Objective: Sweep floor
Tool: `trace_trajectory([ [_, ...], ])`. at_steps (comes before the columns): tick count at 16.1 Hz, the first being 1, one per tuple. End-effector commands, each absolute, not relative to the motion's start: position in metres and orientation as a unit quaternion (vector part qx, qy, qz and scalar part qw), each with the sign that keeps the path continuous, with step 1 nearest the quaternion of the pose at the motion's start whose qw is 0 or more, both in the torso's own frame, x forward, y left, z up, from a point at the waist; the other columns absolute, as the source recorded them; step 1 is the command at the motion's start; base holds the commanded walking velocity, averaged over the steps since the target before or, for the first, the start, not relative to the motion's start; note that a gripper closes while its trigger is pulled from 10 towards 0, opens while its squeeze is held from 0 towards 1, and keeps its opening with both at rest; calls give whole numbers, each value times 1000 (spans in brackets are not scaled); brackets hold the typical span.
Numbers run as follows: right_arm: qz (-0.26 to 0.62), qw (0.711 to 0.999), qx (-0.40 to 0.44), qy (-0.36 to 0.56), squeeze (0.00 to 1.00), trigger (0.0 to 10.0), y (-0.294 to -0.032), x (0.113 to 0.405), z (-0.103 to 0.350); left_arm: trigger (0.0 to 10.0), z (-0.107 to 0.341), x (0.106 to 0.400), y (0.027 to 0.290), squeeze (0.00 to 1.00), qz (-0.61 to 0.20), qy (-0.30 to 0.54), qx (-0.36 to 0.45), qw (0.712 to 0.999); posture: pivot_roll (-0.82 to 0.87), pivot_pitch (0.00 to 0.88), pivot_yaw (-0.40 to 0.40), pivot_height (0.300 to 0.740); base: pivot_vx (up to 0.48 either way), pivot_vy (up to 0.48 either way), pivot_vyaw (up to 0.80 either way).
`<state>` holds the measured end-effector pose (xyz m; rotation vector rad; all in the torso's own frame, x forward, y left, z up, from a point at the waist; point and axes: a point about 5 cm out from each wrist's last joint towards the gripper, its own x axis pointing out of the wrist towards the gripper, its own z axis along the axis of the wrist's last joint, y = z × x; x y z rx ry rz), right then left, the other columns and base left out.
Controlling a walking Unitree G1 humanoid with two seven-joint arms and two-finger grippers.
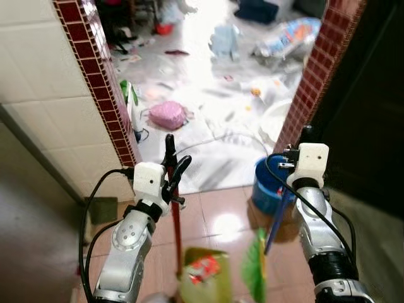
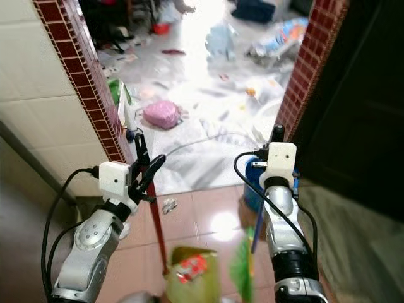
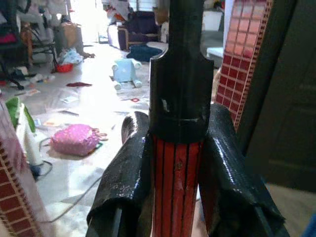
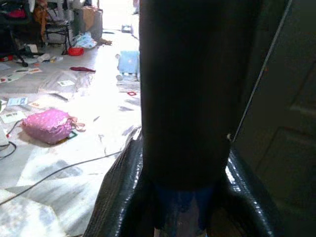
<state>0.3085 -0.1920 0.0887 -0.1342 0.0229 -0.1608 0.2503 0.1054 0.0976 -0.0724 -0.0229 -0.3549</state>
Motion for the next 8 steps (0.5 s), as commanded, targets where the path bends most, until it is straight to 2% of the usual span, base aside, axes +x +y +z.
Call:
trace_trajectory([
  [1, -66, 996, -66, -7, 0, 10000, -183, 313, 97, 10000, 109, 254, 109, 0, -174, -38, -32, 984, -39, 0, 10, 740, 296, -341, 0],
  [7, -65, 995, -69, -5, 0, 10000, -184, 314, 97, 10000, 108, 255, 109, 0, -172, -38, -33, 984, -41, 0, 6, 740, 297, -321, 0],
  [8, -65, 995, -70, -4, 0, 10000, -184, 313, 96, 10000, 108, 255, 109, 0, -171, -39, -32, 984, -41, 0, 6, 740, 274, 0, 0],
])
